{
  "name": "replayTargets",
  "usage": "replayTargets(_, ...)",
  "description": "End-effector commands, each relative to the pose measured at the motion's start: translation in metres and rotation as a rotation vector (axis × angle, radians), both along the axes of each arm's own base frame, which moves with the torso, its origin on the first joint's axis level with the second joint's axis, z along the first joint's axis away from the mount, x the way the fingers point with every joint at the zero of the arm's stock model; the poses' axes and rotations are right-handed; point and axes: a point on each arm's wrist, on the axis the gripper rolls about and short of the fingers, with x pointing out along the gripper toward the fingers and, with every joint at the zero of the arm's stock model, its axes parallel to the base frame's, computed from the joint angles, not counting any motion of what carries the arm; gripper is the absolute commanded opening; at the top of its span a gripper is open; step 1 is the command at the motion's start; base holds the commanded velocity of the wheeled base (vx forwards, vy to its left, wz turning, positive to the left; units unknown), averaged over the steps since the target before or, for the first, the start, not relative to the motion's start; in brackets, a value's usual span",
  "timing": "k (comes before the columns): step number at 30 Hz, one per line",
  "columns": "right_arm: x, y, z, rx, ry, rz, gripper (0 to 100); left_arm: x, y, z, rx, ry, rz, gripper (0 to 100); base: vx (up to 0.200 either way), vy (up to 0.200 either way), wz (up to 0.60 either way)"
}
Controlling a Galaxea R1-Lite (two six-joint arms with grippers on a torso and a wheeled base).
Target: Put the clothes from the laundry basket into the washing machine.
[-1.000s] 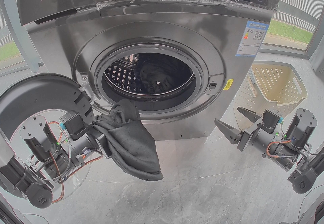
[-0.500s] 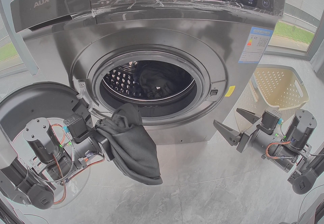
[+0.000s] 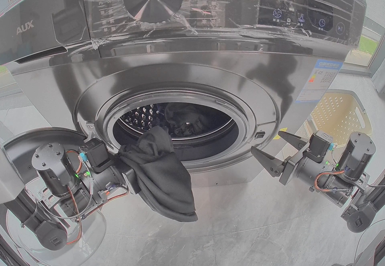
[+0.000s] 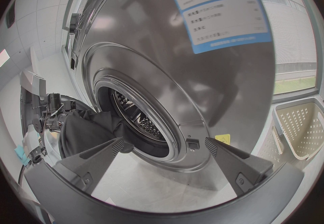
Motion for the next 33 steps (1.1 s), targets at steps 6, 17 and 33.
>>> replayTargets(6, -0.003, 0.004, 0.0, 0.0, 0.001, 0.021, 100, -0.007, -0.02, -0.003, 0.004, 0.005, -0.077, 0, 0.0, 0.0, 0.0)
replayTargets(17, -0.026, 0.01, -0.014, -0.043, 0.056, 0.095, 100, 0.02, -0.052, -0.029, 0.039, 0.048, -0.067, 0, 0.0, 0.0, 0.0)
replayTargets(33, -0.033, 0.007, -0.016, -0.055, 0.071, 0.102, 100, 0.086, -0.08, -0.039, -0.003, -0.028, -0.005, 0, 0.0, 0.0, 0.0)
